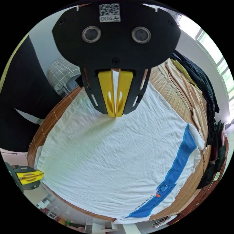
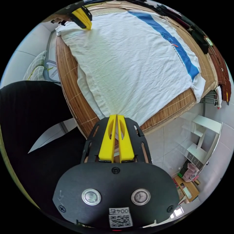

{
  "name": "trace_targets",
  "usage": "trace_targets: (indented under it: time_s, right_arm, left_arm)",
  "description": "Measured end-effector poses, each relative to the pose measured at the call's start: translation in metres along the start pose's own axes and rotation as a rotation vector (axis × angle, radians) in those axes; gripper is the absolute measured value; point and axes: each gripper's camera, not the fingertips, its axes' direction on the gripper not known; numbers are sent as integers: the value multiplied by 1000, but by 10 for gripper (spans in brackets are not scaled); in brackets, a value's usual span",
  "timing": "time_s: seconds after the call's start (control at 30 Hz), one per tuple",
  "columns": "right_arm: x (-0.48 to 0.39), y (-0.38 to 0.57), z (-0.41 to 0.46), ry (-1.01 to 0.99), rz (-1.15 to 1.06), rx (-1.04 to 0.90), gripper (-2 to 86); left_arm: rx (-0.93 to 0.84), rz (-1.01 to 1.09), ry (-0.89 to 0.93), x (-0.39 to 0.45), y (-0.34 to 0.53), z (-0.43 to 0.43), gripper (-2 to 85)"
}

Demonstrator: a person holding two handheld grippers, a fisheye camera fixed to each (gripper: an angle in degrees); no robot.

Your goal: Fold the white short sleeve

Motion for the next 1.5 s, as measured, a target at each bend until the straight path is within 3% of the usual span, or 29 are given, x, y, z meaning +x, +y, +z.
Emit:
trace_targets:
  time_s: [0.27,0.43,0.9,1.1,1.23,1.33,1.5]
  right_arm:
    - [-17,-25,-4,45,-32,-80,-7]
    - [-13,-39,-3,17,-28,-138,-7]
    - [6,-24,6,-41,-132,-50,-4]
    - [35,-3,12,-155,-271,46,7]
    - [72,4,5,-285,-275,95,62]
    - [101,10,-9,-273,-245,205,86]
    - [145,0,-15,-217,-183,301,116]
  left_arm:
    - [-4,-13,212,-58,-9,1,4]
    - [-7,-1,210,-68,-16,-2,3]
    - [-157,-38,16,-43,-67,-5,7]
    - [-209,-256,-73,-28,-87,-2,10]
    - [-264,-321,-138,-19,-104,0,20]
    - [-296,-436,-214,-23,-112,-6,73]
    - [-235,-435,-269,-57,-121,-27,159]
